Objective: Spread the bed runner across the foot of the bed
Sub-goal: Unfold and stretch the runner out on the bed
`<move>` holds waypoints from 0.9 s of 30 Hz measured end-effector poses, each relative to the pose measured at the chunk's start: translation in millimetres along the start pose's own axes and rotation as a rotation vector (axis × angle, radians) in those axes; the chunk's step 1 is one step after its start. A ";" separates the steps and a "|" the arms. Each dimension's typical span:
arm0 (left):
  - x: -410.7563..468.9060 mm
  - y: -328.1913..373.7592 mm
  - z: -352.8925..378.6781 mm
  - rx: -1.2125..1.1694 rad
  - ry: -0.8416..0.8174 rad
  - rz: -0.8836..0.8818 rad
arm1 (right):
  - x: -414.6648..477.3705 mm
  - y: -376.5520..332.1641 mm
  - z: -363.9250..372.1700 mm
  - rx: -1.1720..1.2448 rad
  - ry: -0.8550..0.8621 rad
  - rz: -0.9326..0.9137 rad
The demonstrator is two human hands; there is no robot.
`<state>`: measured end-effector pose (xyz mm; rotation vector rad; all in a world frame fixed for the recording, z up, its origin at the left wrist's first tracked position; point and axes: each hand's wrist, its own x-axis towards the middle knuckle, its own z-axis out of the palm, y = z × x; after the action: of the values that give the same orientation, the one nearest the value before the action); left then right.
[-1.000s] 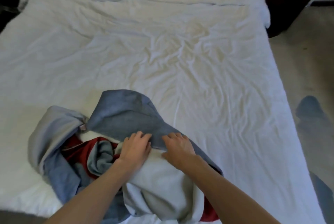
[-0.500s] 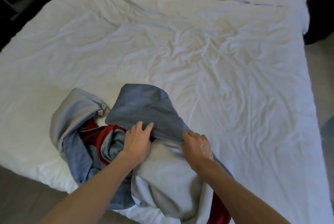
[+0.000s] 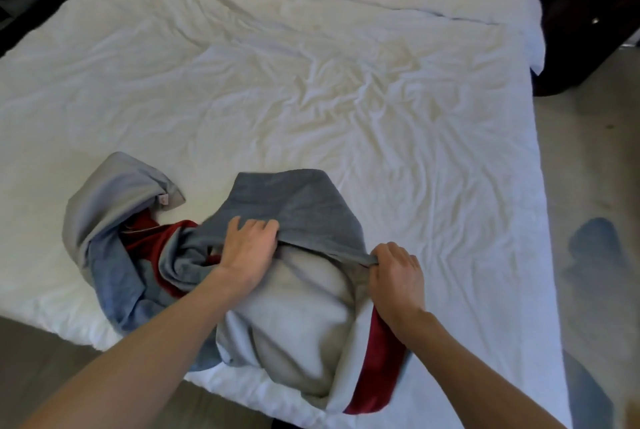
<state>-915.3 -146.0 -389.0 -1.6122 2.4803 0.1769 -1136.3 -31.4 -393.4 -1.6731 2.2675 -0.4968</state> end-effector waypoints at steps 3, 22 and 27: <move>-19.2 16.5 1.0 0.079 -0.005 0.038 | -12.4 13.7 -1.2 -0.087 -0.106 0.064; -166.5 118.8 -40.9 0.090 0.110 0.096 | -178.4 -55.8 -28.6 0.335 -0.123 -0.014; -191.9 157.9 -32.8 -0.023 0.135 0.034 | -194.1 -23.4 -42.8 0.649 -0.161 0.265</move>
<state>-986.2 83.0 -315.7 -1.6433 2.6158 0.1043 -1077.7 152.5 -340.9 -1.0363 1.8828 -0.8766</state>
